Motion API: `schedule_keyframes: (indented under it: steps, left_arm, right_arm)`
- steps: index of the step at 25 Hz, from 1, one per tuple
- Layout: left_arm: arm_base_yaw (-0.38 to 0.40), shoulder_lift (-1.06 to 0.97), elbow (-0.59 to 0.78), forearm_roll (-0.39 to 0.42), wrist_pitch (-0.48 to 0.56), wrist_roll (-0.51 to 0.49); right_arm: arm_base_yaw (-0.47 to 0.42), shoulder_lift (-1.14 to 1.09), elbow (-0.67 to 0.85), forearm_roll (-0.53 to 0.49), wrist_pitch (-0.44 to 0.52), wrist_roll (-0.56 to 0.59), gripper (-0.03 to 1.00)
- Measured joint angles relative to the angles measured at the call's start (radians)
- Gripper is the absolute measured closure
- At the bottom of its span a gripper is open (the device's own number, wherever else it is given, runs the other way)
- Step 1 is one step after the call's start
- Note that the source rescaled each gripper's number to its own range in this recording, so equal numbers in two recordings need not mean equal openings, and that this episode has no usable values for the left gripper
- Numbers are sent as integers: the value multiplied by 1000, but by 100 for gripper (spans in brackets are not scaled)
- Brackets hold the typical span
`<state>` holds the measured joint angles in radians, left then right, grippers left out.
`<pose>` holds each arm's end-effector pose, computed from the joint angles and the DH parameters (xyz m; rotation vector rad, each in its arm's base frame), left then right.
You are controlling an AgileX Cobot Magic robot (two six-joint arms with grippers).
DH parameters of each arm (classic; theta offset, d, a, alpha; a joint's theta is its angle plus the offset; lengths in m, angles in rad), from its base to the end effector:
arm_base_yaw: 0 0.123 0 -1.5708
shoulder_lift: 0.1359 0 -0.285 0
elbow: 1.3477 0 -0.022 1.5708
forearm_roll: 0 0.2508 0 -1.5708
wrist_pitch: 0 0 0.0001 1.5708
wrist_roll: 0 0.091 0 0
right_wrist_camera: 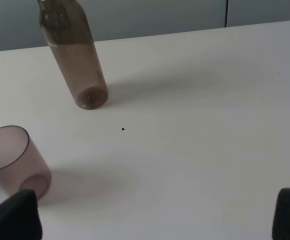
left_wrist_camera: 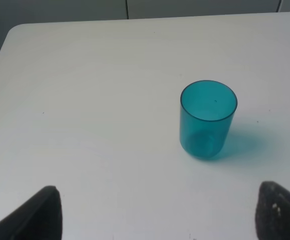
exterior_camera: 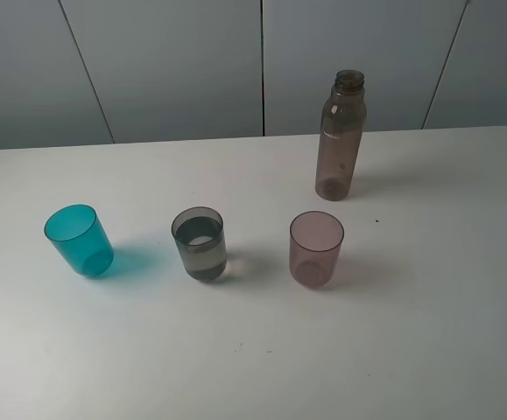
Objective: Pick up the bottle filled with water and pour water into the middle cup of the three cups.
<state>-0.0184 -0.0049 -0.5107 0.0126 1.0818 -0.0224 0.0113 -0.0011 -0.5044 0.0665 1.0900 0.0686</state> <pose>-0.0077 0.0012 0.2785 -0.0050 2.0497 -0.0103 -0.0069 0.0053 0.2763 0.0548 2.0680 0.1290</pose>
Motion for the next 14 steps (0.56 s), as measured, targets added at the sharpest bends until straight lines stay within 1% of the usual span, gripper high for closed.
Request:
schedule_keyframes:
  steps: [14]
  left_arm:
    - [0,0,0,0,0,0]
  right_arm:
    - [0,0,0,0,0,0,-3]
